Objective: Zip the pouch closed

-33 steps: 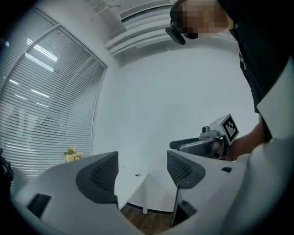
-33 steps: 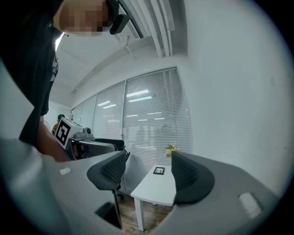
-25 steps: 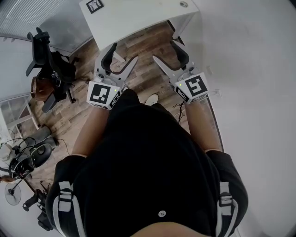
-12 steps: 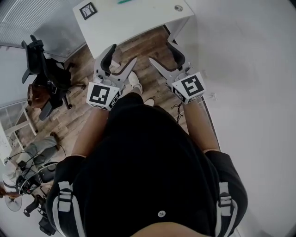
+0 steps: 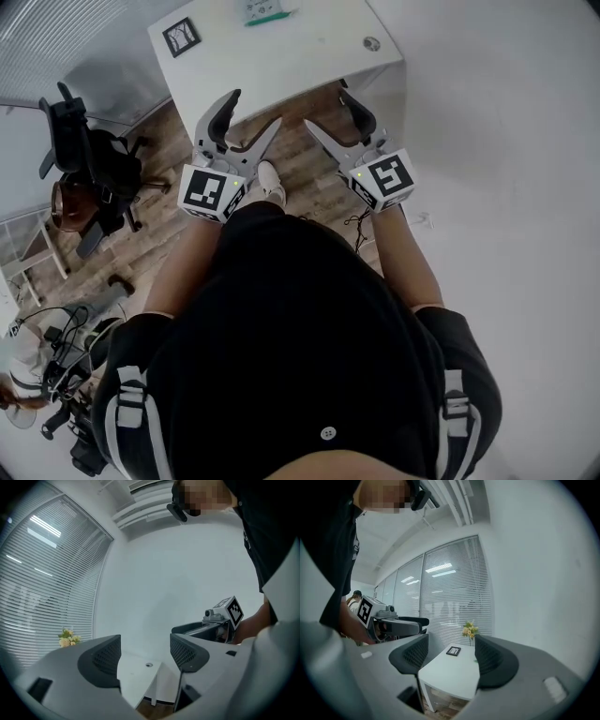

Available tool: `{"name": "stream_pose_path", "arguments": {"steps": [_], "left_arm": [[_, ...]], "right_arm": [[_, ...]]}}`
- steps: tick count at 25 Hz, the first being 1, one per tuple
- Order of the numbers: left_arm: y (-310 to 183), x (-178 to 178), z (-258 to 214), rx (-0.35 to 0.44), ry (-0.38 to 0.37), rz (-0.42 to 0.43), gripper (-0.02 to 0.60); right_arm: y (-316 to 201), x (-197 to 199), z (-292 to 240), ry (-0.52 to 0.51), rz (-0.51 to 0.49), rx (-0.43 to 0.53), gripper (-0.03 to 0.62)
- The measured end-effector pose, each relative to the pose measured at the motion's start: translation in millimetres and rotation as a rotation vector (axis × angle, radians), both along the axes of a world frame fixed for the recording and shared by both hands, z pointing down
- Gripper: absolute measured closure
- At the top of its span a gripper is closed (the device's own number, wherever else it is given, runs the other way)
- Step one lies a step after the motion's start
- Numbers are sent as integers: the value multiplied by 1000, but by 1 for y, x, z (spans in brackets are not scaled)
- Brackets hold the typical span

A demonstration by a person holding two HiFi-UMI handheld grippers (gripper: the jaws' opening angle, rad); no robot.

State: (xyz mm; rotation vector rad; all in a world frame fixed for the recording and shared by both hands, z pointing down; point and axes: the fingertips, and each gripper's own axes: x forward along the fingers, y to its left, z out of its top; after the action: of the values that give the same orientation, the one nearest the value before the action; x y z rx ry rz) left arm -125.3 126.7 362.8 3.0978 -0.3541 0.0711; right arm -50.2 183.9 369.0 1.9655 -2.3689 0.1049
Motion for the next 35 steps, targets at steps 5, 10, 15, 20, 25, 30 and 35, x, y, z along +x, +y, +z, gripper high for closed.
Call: {"name": "stream_pose_path", "arguments": {"steps": [5,10,15,20,25,30,35], "left_arm": [[-44,13,2,-11,-4,-15,267],[-89,22,-3,-19,-6,-13,267],[-127,30,-1,-35,1,-7,267],[-154,33,6,-37,0,-13,267],[-171,33,7,-40,1,-51,267],[-190,34,11,-48,-5,-108,267],[-215,42,16,-53,-17,-207,267]], "right_arm": [[-45,14,1,5,-17,-12,287],[-91,22,-3,5,-21,-30,287],[-131,27,0,15,-26,-53,287],[-159,30,5,22,-36,-62,287],[-175,35,8,22,-61,-70,287],[-201,43,13,19,-113,-76,287],[-236,56,20,13,-211,-80,289]]}}
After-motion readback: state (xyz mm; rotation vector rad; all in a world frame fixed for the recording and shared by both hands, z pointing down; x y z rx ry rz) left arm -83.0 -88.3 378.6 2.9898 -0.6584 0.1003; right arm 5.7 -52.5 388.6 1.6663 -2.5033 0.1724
